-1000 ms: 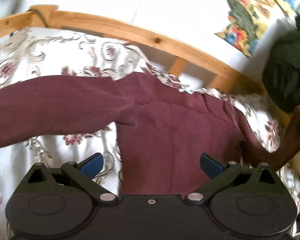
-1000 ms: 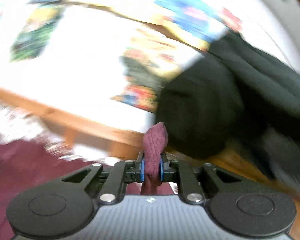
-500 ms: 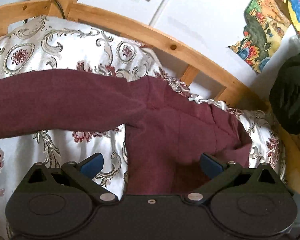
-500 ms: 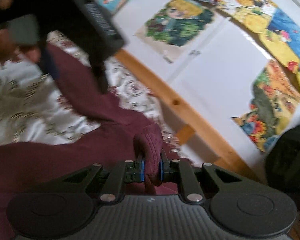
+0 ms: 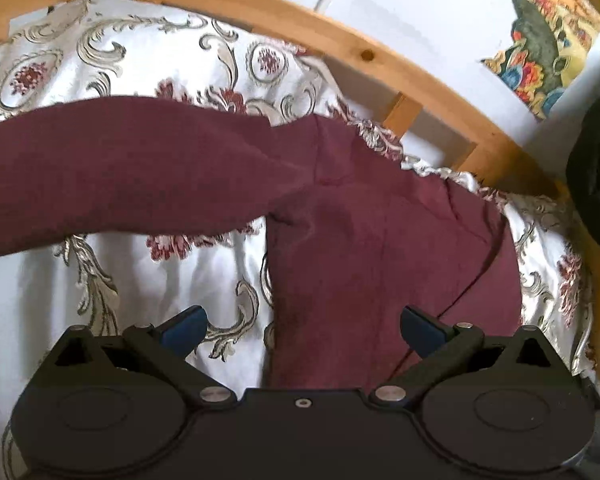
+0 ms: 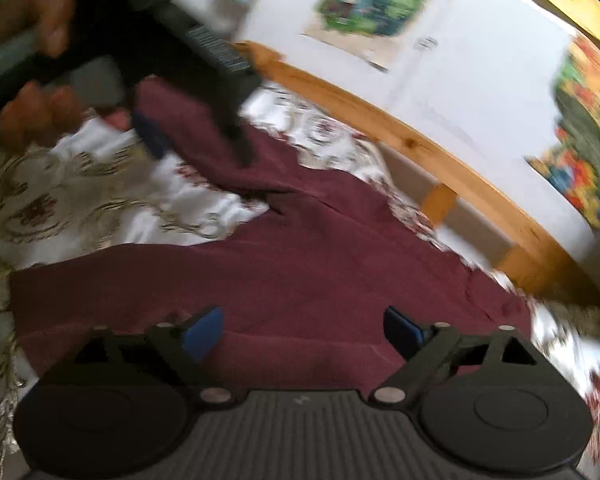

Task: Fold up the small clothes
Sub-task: 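Fold the held sleeve across the shirt body and open the right tool, then move the left tool to the other sleeve cuff and grasp it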

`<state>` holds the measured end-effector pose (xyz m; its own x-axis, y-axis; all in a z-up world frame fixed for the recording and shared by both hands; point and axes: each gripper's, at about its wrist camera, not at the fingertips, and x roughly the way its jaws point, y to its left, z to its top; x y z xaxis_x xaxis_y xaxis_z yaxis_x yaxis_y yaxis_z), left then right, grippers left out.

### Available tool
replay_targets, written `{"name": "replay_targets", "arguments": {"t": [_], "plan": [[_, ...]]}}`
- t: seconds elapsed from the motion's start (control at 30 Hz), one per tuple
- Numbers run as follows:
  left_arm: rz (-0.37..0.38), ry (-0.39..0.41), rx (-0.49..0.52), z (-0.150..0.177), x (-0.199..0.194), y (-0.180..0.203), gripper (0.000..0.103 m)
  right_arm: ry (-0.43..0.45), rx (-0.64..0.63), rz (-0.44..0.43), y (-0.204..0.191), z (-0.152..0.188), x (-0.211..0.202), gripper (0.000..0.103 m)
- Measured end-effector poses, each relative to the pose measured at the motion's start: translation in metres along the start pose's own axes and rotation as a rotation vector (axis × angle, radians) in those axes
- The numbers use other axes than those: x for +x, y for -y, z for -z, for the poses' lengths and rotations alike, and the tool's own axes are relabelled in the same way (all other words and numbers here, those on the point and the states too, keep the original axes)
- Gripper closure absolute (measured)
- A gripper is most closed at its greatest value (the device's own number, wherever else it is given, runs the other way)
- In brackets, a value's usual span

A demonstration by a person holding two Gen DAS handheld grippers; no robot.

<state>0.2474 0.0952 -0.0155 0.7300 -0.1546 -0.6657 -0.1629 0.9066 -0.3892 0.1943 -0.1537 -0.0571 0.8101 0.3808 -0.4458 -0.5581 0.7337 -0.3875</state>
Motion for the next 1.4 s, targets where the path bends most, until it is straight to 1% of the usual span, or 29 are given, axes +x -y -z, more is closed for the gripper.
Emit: {"name": "replay_targets", "arguments": {"t": [0.07,0.13,0.2,0.27,0.37,0.43,0.47,0.53,0.63,0.7,0.73,0.77,0.93,0.97,1.0,1.03,1.07,1.1,1.13,1.17,1.27,1.4], "plan": [[-0.015,-0.022,0.025,0.003,0.007,0.005,0.001,-0.038,0.098,0.047,0.02,0.003,0.004,0.006],[-0.013,-0.049,0.064,0.007,0.014,0.012,0.001,-0.085,0.223,0.111,0.045,0.008,0.011,0.006],[-0.005,-0.081,0.125,0.014,0.022,0.023,0.001,-0.128,0.34,0.173,0.071,0.015,0.02,0.005],[-0.001,-0.121,0.208,0.023,0.032,0.036,0.001,-0.167,0.448,0.234,0.098,0.027,0.033,0.005],[-0.004,-0.177,0.322,0.036,0.045,0.054,0.001,-0.214,0.511,0.313,0.132,0.045,0.051,0.005],[0.0,-0.191,0.376,0.043,0.049,0.061,0.001,-0.213,0.535,0.352,0.153,0.058,0.059,0.005],[0.001,-0.196,0.396,0.046,0.05,0.063,0.001,-0.206,0.562,0.359,0.163,0.064,0.063,0.005],[-0.004,-0.21,0.41,0.049,0.053,0.063,0.001,-0.171,0.655,0.338,0.184,0.074,0.07,0.007],[-0.02,-0.231,0.389,0.049,0.057,0.06,0.001,-0.141,0.821,0.294,0.212,0.089,0.077,0.017],[-0.028,-0.24,0.369,0.048,0.06,0.058,0.001,-0.127,0.893,0.262,0.224,0.095,0.086,0.025],[-0.033,-0.244,0.362,0.047,0.061,0.057,0.001,-0.121,0.914,0.247,0.228,0.097,0.089,0.027],[-0.039,-0.246,0.357,0.047,0.062,0.056,0.001,-0.115,0.924,0.234,0.231,0.099,0.093,0.03],[-0.059,-0.258,0.372,0.049,0.067,0.057,0.001,-0.124,0.893,0.231,0.233,0.103,0.108,0.031],[-0.063,-0.26,0.379,0.05,0.068,0.057,0.001,-0.123,0.886,0.232,0.232,0.101,0.109,0.033],[-0.066,-0.262,0.386,0.051,0.068,0.058,0.001,-0.119,0.88,0.224,0.231,0.1,0.108,0.049],[-0.07,-0.264,0.394,0.052,0.069,0.059,0.001,-0.117,0.878,0.208,0.231,0.099,0.108,0.059],[-0.074,-0.267,0.403,0.053,0.07,0.06,0.001,-0.115,0.88,0.197,0.23,0.097,0.106,0.076],[-0.075,-0.268,0.411,0.054,0.071,0.061,0.001,-0.111,0.878,0.207,0.23,0.094,0.104,0.086],[-0.076,-0.268,0.419,0.054,0.071,0.062,0.001,-0.104,0.87,0.227,0.231,0.091,0.102,0.093],[-0.076,-0.269,0.427,0.055,0.071,0.062,0.001,-0.1,0.861,0.249,0.232,0.088,0.099,0.098],[-0.074,-0.274,0.443,0.056,0.072,0.063,0.001,-0.091,0.876,0.284,0.238,0.09,0.093,0.098],[-0.087,-0.292,0.49,0.061,0.077,0.067,0.001,-0.128,0.848,0.303,0.236,0.093,0.098,0.097]]}}
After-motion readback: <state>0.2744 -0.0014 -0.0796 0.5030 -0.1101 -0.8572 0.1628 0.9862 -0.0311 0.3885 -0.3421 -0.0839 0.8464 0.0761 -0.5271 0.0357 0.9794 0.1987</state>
